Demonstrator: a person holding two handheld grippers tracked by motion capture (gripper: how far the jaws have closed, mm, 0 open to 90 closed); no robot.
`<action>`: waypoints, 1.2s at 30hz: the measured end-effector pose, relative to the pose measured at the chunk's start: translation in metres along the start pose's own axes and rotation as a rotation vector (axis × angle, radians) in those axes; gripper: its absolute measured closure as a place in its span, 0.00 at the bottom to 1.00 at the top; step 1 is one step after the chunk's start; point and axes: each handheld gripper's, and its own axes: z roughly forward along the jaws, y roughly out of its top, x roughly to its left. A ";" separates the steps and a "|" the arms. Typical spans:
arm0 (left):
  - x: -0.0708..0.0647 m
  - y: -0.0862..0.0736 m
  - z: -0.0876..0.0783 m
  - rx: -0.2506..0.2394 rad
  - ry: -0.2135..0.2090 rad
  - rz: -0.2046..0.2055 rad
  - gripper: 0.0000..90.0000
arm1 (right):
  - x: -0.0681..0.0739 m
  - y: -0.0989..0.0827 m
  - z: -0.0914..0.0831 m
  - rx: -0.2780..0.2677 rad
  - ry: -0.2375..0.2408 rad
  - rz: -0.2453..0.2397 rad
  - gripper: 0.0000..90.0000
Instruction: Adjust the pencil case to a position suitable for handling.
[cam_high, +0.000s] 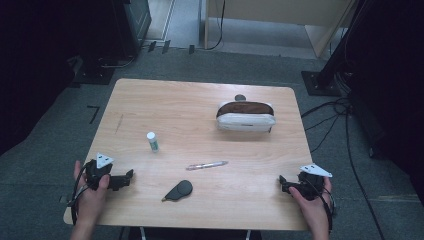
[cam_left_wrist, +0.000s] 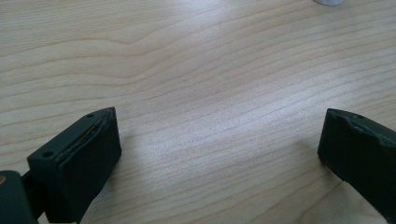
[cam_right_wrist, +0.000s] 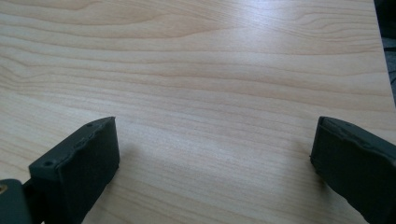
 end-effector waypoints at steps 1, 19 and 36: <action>0.000 0.000 0.000 -0.003 0.001 -0.005 0.00 | 0.000 0.000 0.000 0.001 0.001 -0.003 0.01; 0.000 0.001 0.001 -0.003 0.002 -0.006 0.00 | 0.014 0.050 -0.003 -0.077 0.088 -0.032 0.20; 0.000 0.001 0.001 -0.002 0.002 -0.005 0.00 | 0.025 0.134 0.011 -0.163 0.157 -0.131 0.24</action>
